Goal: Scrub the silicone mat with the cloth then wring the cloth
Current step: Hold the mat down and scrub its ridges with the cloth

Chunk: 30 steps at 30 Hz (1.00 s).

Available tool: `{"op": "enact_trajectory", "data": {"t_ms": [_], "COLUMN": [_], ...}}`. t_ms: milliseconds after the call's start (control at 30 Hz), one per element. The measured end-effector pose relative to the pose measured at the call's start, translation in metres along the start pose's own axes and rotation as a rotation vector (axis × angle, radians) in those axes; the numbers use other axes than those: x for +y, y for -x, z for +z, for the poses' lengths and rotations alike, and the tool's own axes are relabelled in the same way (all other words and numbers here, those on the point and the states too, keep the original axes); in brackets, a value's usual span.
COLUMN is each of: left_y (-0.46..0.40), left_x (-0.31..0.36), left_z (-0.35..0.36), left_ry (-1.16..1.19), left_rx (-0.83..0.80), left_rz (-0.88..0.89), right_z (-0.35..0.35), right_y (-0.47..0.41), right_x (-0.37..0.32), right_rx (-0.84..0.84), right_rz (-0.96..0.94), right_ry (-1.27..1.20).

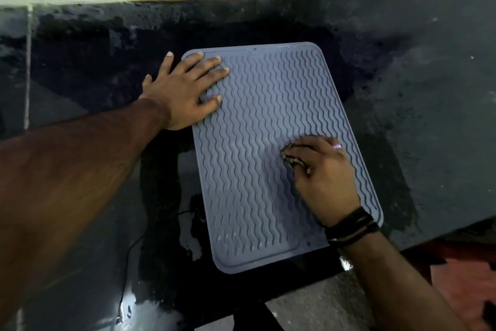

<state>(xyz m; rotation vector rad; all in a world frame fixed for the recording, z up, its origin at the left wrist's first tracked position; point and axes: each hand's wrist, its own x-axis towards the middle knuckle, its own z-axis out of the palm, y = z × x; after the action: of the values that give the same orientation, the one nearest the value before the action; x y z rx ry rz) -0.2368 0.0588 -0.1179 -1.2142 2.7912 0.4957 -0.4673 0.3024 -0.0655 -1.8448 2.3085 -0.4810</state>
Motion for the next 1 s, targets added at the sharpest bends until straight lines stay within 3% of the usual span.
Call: {"op": "enact_trajectory", "data": {"t_ms": [233, 433, 667, 1000], "left_y": [0.0, 0.0, 0.0, 0.0], "left_x": [0.0, 0.002, 0.0, 0.001], "left_z": [0.0, -0.002, -0.001, -0.001], "left_ry": [-0.005, -0.006, -0.003, -0.002], "left_rx": [-0.005, -0.018, -0.019, -0.021], "left_rz": [0.0, -0.005, -0.004, 0.001], "right_z": [0.002, -0.006, -0.004, -0.01], "right_y": [-0.025, 0.019, 0.0, 0.043], "right_x": [-0.01, 0.002, -0.011, -0.003], "right_rx": [-0.021, -0.056, -0.056, -0.073], "right_rz": [0.007, -0.005, 0.059, 0.016], "right_ry": [0.002, 0.003, -0.019, 0.009]}}
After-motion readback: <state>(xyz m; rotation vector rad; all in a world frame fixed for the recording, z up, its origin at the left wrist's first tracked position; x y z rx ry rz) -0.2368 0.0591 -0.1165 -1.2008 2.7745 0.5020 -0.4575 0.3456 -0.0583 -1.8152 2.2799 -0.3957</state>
